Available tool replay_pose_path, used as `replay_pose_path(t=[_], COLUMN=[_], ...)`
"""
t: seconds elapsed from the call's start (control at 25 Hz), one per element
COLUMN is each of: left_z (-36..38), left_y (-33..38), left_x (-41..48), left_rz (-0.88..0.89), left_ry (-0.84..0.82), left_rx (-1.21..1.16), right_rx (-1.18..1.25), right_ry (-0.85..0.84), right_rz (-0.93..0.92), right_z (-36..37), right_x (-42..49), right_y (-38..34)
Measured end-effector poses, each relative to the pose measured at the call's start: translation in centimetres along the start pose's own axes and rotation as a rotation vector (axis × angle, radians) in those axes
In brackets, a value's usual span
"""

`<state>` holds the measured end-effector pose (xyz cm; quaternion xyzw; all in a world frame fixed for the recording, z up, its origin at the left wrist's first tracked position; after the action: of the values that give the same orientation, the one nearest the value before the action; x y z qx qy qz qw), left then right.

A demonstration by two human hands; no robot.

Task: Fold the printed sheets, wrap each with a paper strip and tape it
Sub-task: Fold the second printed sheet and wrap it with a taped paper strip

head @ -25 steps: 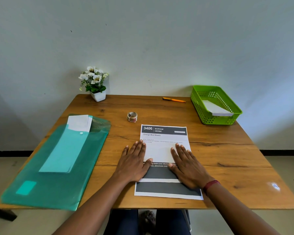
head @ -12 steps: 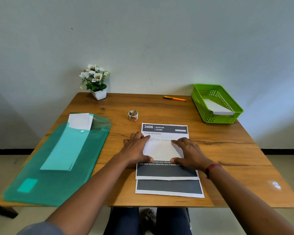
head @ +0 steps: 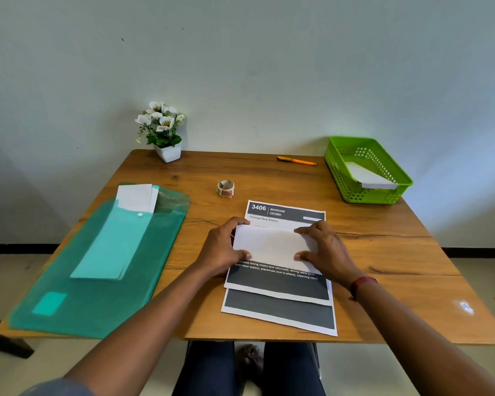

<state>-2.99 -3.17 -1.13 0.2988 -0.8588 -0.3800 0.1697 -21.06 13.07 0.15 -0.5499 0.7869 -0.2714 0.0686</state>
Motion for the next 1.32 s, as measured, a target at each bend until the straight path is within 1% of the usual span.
replay_pose_path(t=[0.12,0.24,0.44,0.56,0.76,0.88,1.0,1.08,1.2,1.32], left_z=[-1.0,-2.0,-2.4,-1.8,0.9,2.2,4.0,4.9,5.8,6.1], left_y=[0.3,0.8,1.4,1.9,1.4,1.1,0.2,-0.1,-0.1,0.2], left_x=[-0.2,-0.3,-0.4,-0.8,-2.2,-3.0,-3.5,-3.7,-3.9,-3.6], left_rz=[-0.017,0.004,0.070,0.151,0.206,0.240,0.199,0.189,0.174,0.140], left_ry=[0.019,0.043,0.079,0.065,-0.066,-0.106,-0.230,-0.286,-0.311,-0.293], left_rx=[-0.074,-0.103,-0.008,0.128,0.380,0.517,0.618,0.704,0.769,0.797], right_rx=[0.057,0.072,0.093,0.059,0.027,-0.012,-0.071,-0.146,-0.326,-0.384], right_ry=[0.085,0.152,0.156,0.113,0.020,-0.086,-0.200,-0.237,-0.289,-0.307], right_rz=[-0.010,-0.096,-0.162,-0.155,-0.125,-0.099,-0.093,-0.073,-0.070,-0.067], right_z=[-1.4,-2.8,-3.3,-2.5,-0.2,1.8,3.9,4.7,5.7,6.4], right_x=[0.1,0.2,0.0,-0.4,-1.7,-2.5,-3.2,-3.6,-3.8,-3.6], right_y=[-0.4,-1.8,-3.3,-3.3,-2.2,-1.5,-1.5,-1.4,-1.3,-1.4])
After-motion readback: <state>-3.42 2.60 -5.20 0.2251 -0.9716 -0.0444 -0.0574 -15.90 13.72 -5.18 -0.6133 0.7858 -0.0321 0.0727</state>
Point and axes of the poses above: each hand's wrist, its own x-axis towards the middle knuckle, its own z-axis out of the palm, y = z × x, the point moved 9 cm from there along x, towards the middle knuckle, and after that the axes turned 3 degrees about -y, right-handed, at the moved point
